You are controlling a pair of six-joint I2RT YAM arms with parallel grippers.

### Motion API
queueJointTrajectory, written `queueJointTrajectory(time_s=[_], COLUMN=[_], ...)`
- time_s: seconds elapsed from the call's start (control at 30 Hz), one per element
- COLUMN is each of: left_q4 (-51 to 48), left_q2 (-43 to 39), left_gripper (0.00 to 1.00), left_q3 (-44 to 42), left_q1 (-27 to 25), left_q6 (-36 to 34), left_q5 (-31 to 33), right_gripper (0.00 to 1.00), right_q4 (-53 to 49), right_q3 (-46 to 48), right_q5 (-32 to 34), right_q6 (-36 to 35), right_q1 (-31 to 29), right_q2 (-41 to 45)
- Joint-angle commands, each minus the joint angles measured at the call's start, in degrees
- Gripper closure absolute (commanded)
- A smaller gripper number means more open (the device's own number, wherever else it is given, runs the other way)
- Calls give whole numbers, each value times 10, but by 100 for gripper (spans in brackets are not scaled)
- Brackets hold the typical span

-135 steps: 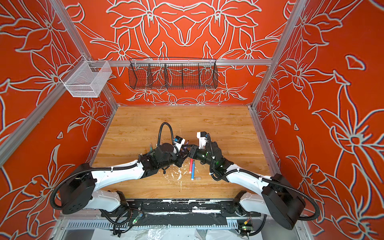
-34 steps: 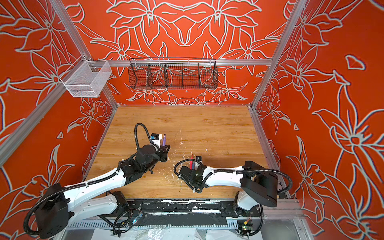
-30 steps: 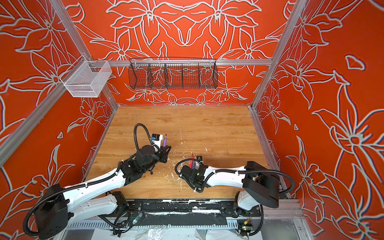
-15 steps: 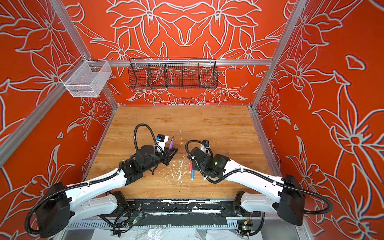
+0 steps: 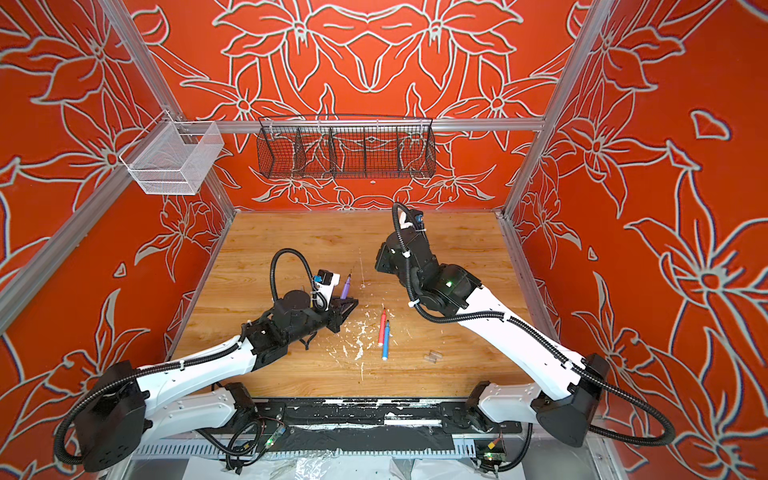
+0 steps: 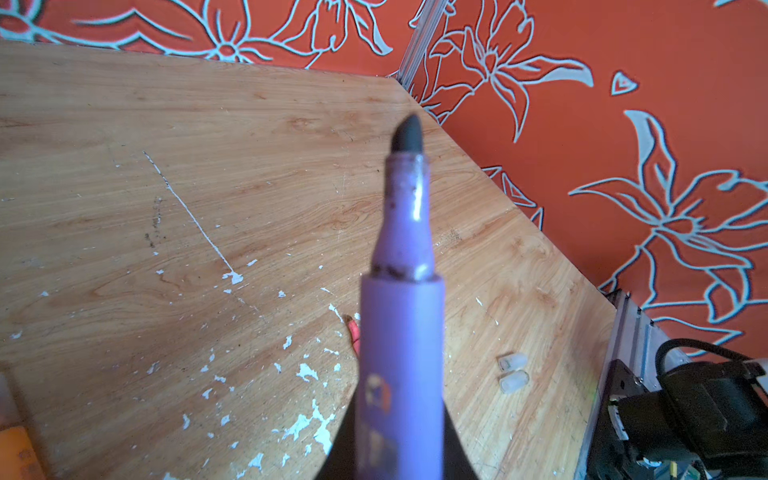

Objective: Insert the pens into the pen caps
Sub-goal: 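Lift the clear cap and carry it above the purple marker tip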

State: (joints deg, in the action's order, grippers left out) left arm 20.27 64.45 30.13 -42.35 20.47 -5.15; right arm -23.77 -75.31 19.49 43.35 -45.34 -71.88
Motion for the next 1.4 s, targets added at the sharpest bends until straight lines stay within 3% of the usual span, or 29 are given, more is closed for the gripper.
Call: queueJointTrajectory(time_s=[0.0,0.2,0.5,0.8,1.37], left_q4=[22,22,45,43,49], left_q2=[-1,-13,23,21,9], left_gripper=[100,100,100,100,100], left_q3=[-3,-9,-1,-2,-9], left_q1=[2,2,4,4,4], left_q6=[2,7,2,5,9], left_q5=[-3,-9,-55,-56,-47], right_gripper=[100,100,100,100,100], right_q4=[163,204,387,440,445], right_q3=[61,124,234,263,269], right_q5=[-33,-18,-130,-184,-157], right_q6=[-24,-41,-22,60,64], right_q1=[6,7,7,1,-25], right_q2=[26,23,-9,-19,-23])
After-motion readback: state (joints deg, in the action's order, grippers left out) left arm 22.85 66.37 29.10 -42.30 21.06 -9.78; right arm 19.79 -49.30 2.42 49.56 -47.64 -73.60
